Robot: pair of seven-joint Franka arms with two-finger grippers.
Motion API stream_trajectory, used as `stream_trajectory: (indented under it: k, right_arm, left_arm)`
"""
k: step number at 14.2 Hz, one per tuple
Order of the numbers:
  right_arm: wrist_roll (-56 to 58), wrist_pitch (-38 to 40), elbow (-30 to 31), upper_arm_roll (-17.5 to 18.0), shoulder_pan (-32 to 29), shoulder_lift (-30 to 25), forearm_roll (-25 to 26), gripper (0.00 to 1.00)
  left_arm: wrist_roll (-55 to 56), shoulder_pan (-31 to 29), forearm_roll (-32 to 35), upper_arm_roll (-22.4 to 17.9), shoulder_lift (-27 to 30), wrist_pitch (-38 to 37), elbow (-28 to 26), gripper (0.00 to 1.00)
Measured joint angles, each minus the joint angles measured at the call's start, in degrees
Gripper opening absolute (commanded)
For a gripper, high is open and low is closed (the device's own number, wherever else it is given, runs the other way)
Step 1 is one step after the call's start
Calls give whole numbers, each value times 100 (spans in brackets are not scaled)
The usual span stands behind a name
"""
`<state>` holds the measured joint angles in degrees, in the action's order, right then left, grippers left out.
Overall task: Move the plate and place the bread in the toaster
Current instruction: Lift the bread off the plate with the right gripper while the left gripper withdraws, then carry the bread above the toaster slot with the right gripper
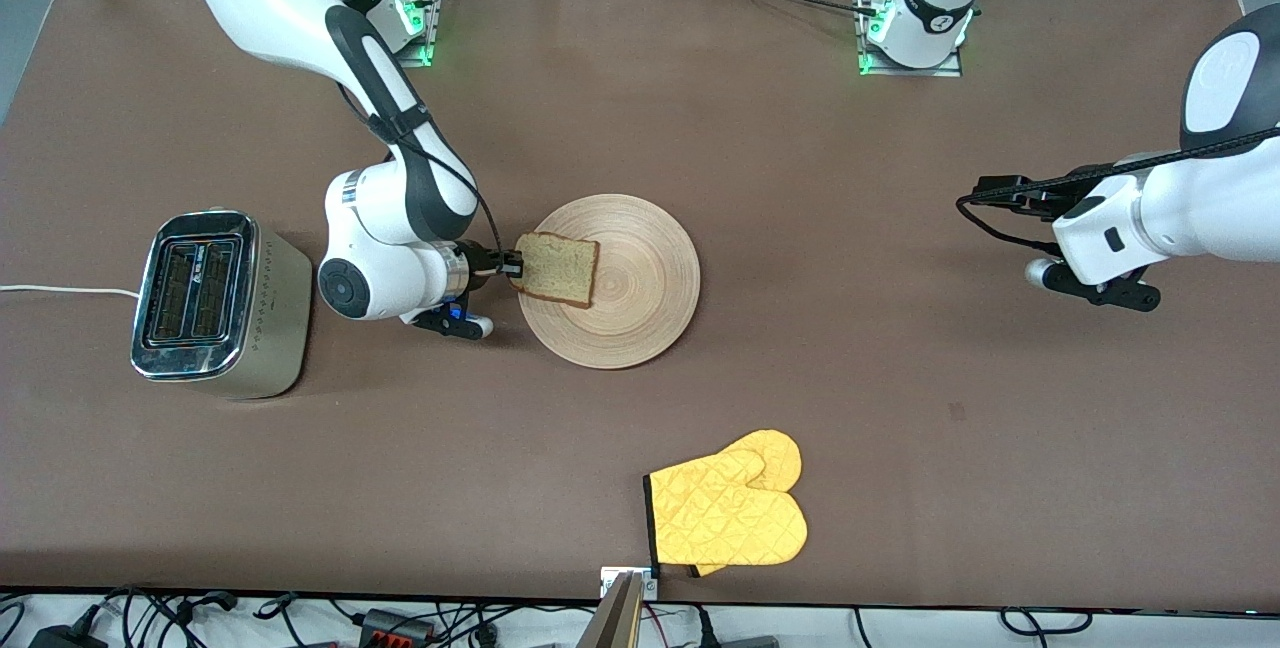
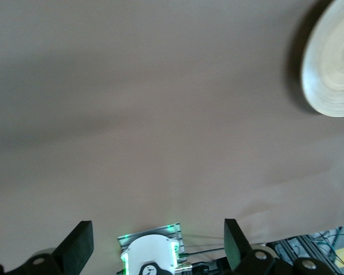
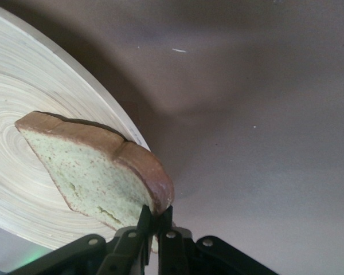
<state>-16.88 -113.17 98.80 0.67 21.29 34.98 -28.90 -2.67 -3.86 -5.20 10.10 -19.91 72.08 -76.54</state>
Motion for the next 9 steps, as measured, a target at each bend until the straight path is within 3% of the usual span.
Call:
stream_trajectory:
  k: [5,9]
  right_arm:
    - [-1,27,-183,-2,40,-40,7,0]
    - [-420,1233,-802,-238,12,-492,429,0]
  left_arm:
    - [468,-36,185,-46,4,198,-1,100]
    - [1245,9,567,-13,72,531,-11,100]
